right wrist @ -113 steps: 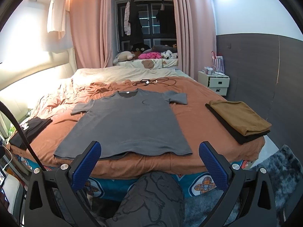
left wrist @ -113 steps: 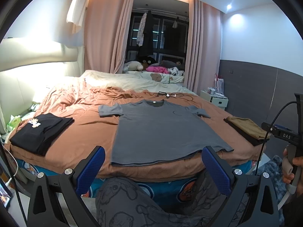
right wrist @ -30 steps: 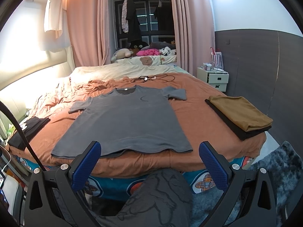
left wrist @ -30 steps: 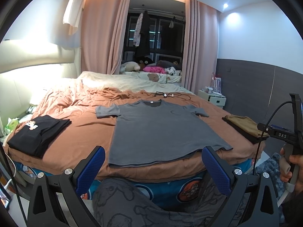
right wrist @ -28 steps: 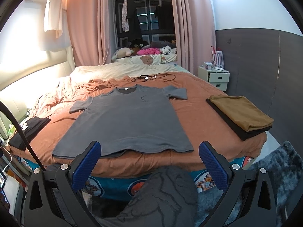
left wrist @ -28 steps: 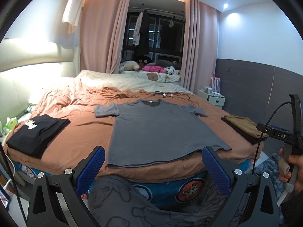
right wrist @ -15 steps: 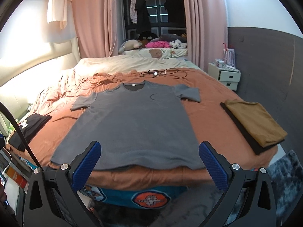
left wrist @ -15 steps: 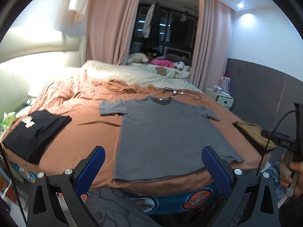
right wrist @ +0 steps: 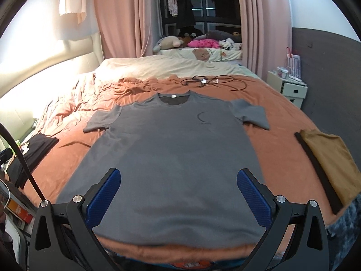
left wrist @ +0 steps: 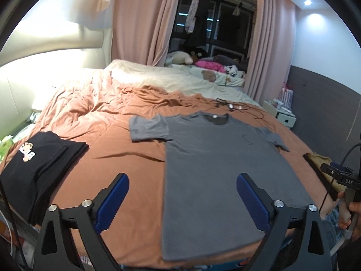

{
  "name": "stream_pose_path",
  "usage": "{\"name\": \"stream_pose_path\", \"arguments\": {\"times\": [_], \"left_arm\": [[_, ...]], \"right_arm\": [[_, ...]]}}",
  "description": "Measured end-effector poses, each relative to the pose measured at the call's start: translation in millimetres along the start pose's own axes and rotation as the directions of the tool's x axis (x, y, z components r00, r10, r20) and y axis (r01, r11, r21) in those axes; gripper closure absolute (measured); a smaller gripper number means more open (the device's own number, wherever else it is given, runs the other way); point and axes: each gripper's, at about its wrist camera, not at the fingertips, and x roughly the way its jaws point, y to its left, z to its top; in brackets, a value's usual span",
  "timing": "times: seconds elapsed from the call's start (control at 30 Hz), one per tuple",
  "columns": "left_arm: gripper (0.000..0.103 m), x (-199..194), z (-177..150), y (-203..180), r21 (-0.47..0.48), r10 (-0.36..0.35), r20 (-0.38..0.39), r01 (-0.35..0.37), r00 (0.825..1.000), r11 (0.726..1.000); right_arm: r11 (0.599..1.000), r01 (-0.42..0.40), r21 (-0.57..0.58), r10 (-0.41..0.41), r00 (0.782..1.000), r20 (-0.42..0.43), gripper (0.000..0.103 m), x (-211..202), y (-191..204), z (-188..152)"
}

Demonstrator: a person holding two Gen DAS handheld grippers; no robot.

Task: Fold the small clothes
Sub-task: 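Move both grippers down toward the grey t-shirt's sleeve and side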

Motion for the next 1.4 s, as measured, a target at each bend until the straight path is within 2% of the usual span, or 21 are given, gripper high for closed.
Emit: {"name": "stream_pose_path", "arguments": {"times": [0.17, 0.57, 0.67, 0.93, 1.03, 1.2, 1.4], "left_arm": [[0.016, 43, 21, 26, -0.026, 0.007, -0.033, -0.008, 0.999, 1.0], [0.033, 140, 68, 71, -0.094, -0.013, -0.112, 0.003, 0.994, 0.996], [0.035, 167, 77, 82, -0.115, -0.02, -0.136, 0.005, 0.991, 0.993], [0.04, 239, 91, 110, -0.144, -0.017, -0.214, -0.015, 0.977, 0.989], [0.044, 263, 94, 119, -0.156, -0.019, -0.241, -0.019, 0.97, 0.988], [0.046, 310, 99, 138, -0.169, -0.008, -0.297, -0.044, 0.955, 0.985], [0.046, 361, 100, 162, -0.202, 0.005, -0.359, -0.083, 0.933, 0.976]], "right_arm": [[0.999, -0.047, -0.007, 0.047, 0.998, -0.037, 0.011, 40, 6, 20], [0.987, -0.157, -0.027, 0.152, 0.978, -0.142, 0.045, 130, 15, 70], [0.984, -0.174, -0.036, 0.165, 0.972, -0.17, 0.052, 155, 19, 82], [0.976, -0.208, -0.059, 0.191, 0.959, -0.211, 0.052, 222, 45, 112], [0.972, -0.226, -0.068, 0.205, 0.951, -0.231, 0.062, 250, 53, 122], [0.966, -0.244, -0.084, 0.215, 0.941, -0.262, 0.067, 293, 75, 134], [0.958, -0.275, -0.078, 0.235, 0.913, -0.333, 0.075, 352, 101, 146]]}}
